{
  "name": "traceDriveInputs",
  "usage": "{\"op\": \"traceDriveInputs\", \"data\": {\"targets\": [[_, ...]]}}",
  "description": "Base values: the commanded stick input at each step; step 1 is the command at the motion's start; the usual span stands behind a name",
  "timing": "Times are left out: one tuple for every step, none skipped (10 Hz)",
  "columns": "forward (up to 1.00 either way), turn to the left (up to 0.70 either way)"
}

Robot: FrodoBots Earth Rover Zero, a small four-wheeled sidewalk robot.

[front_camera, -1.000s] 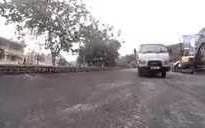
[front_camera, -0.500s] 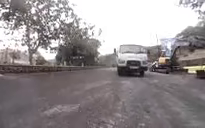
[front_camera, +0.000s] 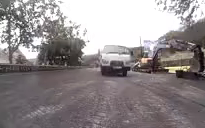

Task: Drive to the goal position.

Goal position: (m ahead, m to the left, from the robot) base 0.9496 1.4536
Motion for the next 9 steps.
{"op": "traceDriveInputs", "data": {"targets": [[0.0,0.0],[0.13,0.0],[0.42,0.0],[0.7,0.0],[0.7,0.0],[0.7,0.0],[0.7,0.0],[0.7,0.0],[0.55,0.0]]}}
